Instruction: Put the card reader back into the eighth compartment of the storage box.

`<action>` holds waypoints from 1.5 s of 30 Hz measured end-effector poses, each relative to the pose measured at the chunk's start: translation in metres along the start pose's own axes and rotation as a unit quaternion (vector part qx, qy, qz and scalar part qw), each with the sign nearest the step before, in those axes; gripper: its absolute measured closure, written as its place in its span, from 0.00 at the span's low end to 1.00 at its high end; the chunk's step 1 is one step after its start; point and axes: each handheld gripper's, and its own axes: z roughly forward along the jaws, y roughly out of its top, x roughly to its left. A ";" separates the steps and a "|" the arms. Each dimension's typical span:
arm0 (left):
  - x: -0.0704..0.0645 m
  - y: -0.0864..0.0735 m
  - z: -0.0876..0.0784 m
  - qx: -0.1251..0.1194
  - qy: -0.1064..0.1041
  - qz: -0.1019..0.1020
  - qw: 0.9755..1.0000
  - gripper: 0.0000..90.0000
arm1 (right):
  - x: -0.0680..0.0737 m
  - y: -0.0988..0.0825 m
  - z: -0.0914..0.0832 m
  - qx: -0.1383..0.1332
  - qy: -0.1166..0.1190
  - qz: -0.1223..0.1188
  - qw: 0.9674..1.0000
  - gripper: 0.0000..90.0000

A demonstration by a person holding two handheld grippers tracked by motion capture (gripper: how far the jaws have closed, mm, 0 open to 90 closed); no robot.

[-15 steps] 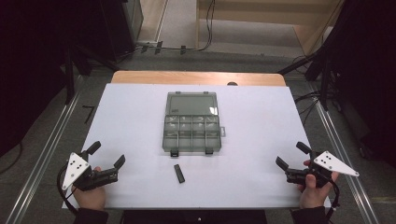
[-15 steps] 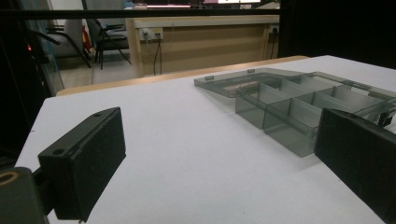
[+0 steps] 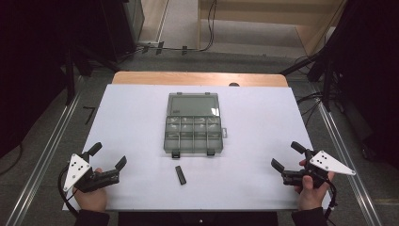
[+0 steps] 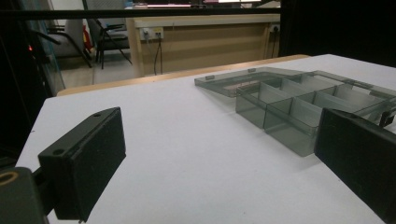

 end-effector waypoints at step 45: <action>-0.001 0.000 -0.001 -0.001 0.005 0.002 1.000 0.03 | 0.080 0.040 0.073 0.034 0.134 -0.069 0.988 0.00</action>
